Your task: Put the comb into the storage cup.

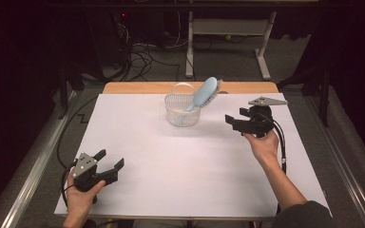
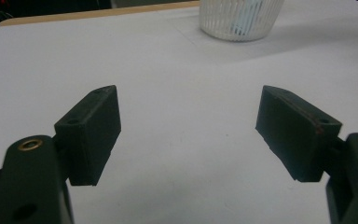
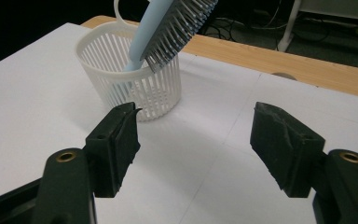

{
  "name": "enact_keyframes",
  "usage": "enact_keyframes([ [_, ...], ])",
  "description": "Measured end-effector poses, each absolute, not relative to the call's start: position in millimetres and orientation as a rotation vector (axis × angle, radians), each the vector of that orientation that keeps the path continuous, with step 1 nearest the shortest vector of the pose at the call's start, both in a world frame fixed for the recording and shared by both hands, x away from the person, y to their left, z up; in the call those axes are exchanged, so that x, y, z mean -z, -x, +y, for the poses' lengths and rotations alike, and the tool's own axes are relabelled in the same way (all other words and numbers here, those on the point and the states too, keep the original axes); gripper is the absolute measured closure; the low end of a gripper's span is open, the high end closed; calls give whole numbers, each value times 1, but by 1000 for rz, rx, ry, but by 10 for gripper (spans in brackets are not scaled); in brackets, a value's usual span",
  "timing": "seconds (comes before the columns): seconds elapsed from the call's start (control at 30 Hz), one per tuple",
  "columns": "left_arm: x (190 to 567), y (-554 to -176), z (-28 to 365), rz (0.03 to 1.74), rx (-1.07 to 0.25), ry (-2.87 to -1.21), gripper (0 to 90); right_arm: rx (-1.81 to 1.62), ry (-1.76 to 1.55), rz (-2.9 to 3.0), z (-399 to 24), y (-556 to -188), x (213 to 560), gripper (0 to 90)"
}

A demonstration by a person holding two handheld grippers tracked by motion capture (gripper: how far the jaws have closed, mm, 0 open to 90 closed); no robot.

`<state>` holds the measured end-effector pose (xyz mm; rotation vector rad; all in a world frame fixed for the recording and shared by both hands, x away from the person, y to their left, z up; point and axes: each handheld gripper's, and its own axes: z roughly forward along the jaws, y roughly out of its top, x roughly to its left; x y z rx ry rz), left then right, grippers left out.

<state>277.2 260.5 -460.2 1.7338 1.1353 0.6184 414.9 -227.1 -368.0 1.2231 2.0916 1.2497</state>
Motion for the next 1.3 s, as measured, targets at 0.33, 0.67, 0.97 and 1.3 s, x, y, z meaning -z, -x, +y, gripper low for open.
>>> enact_keyframes([
  [0.33, 460, -277, 260, 1134, -616, -1738, 229, -1264, -1207, 2076, -235, -404, 365, 331],
  [0.67, 460, -277, 261, 1135, -615, -1740, 229, -1273, -1206, 2068, -240, -397, 363, 331],
  [0.97, 460, -277, 261, 1132, -613, -1744, 229, -1284, -1208, 2057, -247, -391, 364, 331],
  [1.3, 460, -277, 261, 1134, -614, -1742, 229, -1290, -1216, 2039, -258, -382, 364, 331],
])
